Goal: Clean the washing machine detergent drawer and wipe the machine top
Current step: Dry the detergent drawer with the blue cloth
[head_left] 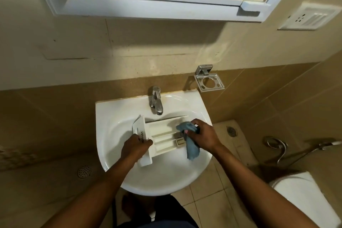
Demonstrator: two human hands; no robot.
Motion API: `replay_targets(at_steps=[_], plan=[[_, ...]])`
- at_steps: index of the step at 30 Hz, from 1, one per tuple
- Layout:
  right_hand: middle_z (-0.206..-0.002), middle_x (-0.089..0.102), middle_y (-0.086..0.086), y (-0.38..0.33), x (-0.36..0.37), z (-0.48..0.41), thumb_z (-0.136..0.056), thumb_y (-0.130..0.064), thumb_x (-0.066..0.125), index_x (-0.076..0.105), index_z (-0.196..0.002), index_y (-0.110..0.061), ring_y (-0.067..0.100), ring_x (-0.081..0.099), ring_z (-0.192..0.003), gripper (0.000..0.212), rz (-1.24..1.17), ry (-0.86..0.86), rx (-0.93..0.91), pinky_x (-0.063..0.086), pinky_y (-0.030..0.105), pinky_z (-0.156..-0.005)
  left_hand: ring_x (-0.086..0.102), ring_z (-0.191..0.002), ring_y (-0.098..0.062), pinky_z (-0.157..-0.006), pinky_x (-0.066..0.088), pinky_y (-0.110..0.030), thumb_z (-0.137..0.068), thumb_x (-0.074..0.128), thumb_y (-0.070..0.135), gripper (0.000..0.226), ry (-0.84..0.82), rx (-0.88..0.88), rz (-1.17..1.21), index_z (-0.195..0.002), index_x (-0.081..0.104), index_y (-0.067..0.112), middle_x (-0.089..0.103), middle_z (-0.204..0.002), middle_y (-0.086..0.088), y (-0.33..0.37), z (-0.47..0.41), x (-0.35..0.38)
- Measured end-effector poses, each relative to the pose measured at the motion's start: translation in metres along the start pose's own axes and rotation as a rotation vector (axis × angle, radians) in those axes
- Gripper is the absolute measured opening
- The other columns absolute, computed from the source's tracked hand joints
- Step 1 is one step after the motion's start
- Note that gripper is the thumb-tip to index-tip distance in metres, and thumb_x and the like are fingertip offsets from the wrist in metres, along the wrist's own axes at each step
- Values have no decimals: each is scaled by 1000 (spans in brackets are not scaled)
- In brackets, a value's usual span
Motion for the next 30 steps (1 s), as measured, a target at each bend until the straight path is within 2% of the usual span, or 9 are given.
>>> replay_targets(at_steps=[3,6,9,13,18,21,25,28,30], plan=[[-107,70,2,-6,26,0,-88,-30,67,71,-119,-29,19,63,-97,32,246,-141,-102,46,22,-80,67,-76,-26,-67,65,-51,-83,77,31,31,-17,6,125,-98,64,8,68,-95,-11,-3,-4,1],[-119,64,9,-20,50,1,-88,-26,63,62,-136,-28,26,62,-108,48,438,-293,-193,52,32,-94,68,-79,-29,-64,65,-51,-83,76,28,26,-59,19,170,-96,67,8,67,-91,-11,-7,-6,-3],[-117,70,8,-33,63,7,-92,-23,65,55,-129,-18,31,67,-104,38,579,-282,-324,55,41,-88,68,-86,-30,-62,65,-44,-86,73,27,23,-91,32,207,-101,70,10,66,-92,-10,-14,-9,-7],[-111,74,0,-40,72,8,-90,-22,58,69,-114,-27,28,66,-100,26,726,-197,-390,50,33,-82,68,-92,-29,-60,63,-38,-90,67,26,24,-150,59,261,-112,71,15,68,-98,-8,-24,-12,-12],[-102,72,2,-41,95,28,-82,-20,48,70,-107,-24,29,66,-80,34,858,-127,-479,38,31,-61,67,-94,-29,-62,62,-39,-94,63,25,22,-204,110,300,-115,71,20,69,-100,-10,-32,-13,-16],[-105,72,0,-51,106,34,-79,-17,53,70,-109,-25,30,64,-82,35,730,-103,-480,46,32,-61,69,-100,-34,-68,64,-41,-96,65,27,16,-242,122,344,-110,72,27,71,-107,-18,-39,-16,-21],[-114,71,1,-54,114,39,-75,-11,58,69,-112,-22,32,63,-90,40,691,-129,-475,48,33,-63,70,-100,-33,-70,64,-42,-97,67,31,14,-253,137,363,-111,72,29,73,-109,-17,-39,-17,-20],[-121,70,-10,-43,97,33,-75,-12,61,70,-117,-32,28,65,-90,47,754,-126,-515,52,29,-65,71,-96,-32,-69,65,-44,-97,68,31,14,-247,158,356,-109,73,26,72,-105,-18,-40,-17,-18],[-116,71,-11,-36,77,29,-81,-17,59,71,-114,-35,26,67,-93,40,873,-111,-492,54,29,-68,68,-88,-28,-65,63,-41,-95,69,30,14,-254,184,354,-106,74,23,69,-104,-23,-41,-17,-14]])
Point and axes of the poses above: each hand's wrist, its own z-axis away from the middle knuckle, its own x-axis out of the palm, y = z × x, the point moved 1 cm from there along -z, towards the middle knuckle
